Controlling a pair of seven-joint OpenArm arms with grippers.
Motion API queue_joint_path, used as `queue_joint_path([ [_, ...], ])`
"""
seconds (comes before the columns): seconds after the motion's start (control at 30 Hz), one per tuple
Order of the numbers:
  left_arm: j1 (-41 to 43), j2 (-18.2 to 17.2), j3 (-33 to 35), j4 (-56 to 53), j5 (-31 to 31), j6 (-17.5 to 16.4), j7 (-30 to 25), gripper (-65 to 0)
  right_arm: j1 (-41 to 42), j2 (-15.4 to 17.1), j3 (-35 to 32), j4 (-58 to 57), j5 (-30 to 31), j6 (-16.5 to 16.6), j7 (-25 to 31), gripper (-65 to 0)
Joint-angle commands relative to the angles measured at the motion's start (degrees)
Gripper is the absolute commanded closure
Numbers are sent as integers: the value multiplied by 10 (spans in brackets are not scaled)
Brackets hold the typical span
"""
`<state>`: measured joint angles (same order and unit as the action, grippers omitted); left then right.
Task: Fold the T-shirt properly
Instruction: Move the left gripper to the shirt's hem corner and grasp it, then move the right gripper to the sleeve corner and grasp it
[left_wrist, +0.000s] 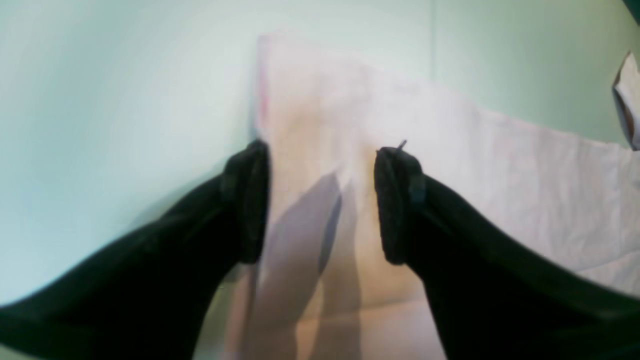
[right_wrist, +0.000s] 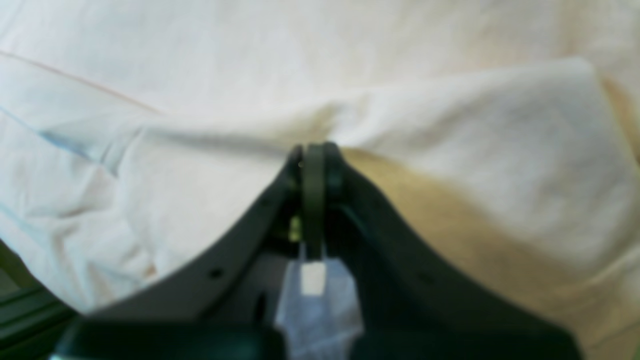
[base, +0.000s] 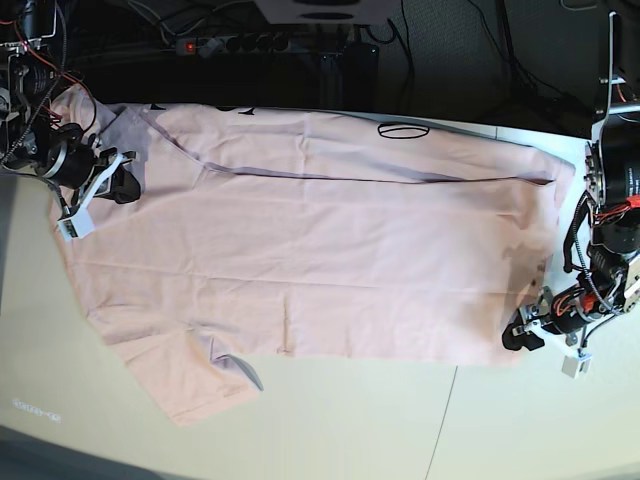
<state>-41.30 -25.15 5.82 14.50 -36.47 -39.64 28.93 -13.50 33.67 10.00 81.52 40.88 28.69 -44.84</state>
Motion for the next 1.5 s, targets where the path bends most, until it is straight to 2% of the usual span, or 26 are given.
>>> queue_joint_path([
  [0.0,-5,4,2,0,20,-4,32,-365,-5,11,1,-3,-30,11,-41,0],
  [0.1,-6,15,2,1,22,-4,32,-362,-5,11,1,-3,-30,11,-42,0],
  [0.17,-7,18,2,1,31,-4,30,-334,-5,11,1,-3,-29,11,-42,0],
  [0.4,-8,14,2,3,42,-4,0,0,-3,11,2,-1,-17,11,-36,0],
  [0.5,-8,15,2,6,42,-4,0,0,-3,11,26,19,-1,11,-36,0],
  [0.77,-8,17,2,35,41,-4,9,0,19,11,155,121,35,13,-38,0],
  [0.97,-7,22,2,70,23,-4,71,0,112,27,166,98,12,11,-46,0],
  [1.1,-7,28,2,94,20,-4,93,0,217,35,165,-2,-7,10,-42,0],
  [1.27,-7,27,2,98,20,-4,96,0,366,45,165,-214,-36,9,-9,0],
  [1.4,-7,27,2,98,19,-4,97,0,462,46,165,-374,-69,9,50,-12],
  [1.47,-7,27,2,98,19,-4,97,0,494,46,165,-442,-87,9,82,-198],
])
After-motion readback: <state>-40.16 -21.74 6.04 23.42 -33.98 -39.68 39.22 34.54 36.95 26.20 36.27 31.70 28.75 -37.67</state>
